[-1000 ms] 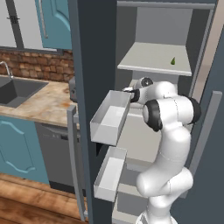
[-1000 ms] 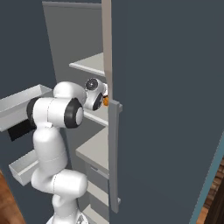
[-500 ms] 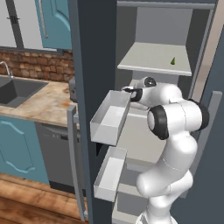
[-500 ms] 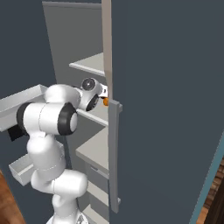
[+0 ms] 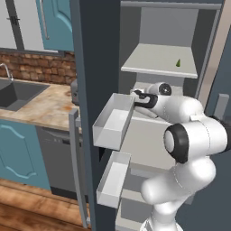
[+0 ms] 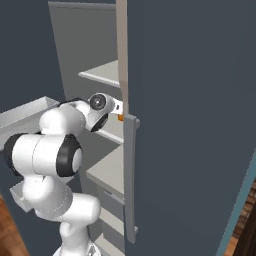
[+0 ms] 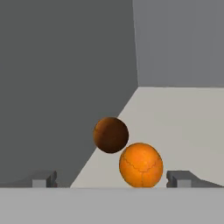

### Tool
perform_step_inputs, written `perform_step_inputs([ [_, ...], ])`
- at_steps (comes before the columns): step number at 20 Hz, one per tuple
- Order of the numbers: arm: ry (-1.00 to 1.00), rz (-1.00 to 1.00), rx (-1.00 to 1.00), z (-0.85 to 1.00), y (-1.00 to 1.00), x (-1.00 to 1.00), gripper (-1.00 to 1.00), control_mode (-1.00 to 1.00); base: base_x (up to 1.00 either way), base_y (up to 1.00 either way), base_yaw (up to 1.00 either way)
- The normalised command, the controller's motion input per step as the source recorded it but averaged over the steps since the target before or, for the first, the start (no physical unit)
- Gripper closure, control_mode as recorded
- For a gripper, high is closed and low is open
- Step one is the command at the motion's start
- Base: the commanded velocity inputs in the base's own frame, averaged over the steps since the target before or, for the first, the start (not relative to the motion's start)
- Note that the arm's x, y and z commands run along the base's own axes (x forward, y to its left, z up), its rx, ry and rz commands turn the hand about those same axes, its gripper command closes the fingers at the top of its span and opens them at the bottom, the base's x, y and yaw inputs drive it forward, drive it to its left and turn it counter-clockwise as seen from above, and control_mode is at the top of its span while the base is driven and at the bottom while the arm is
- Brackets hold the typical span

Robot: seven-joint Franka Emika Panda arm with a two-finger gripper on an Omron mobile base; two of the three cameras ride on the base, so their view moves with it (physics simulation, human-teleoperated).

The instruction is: Take the orange and lemon wedge from the highest rack and move them to the second highest rack where the orange and sweet potato are located, to maximize freezer space. Close the freezer door after rearranging.

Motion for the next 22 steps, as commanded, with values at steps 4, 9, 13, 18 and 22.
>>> perform_step_inputs([
  [4,-0.32,0.0,0.0,0.4,0.0,-0.68,-1.0,-1.0,0.0,0.0,0.0],
  [9,-0.22,-0.01,0.0,0.54,0.0,-0.73,-1.0,-1.0,0.0,0.0,0.0],
  [13,-0.04,-0.06,0.01,0.51,0.06,-0.72,-1.0,-1.0,0.0,0.0,0.0],
  [18,0.0,-0.06,0.01,0.58,0.21,-0.62,-1.0,-1.0,0.0,0.0,0.0],
  [22,0.02,-0.08,0.07,0.75,0.21,-0.51,-1.0,-1.0,0.0,0.0,0.0],
])
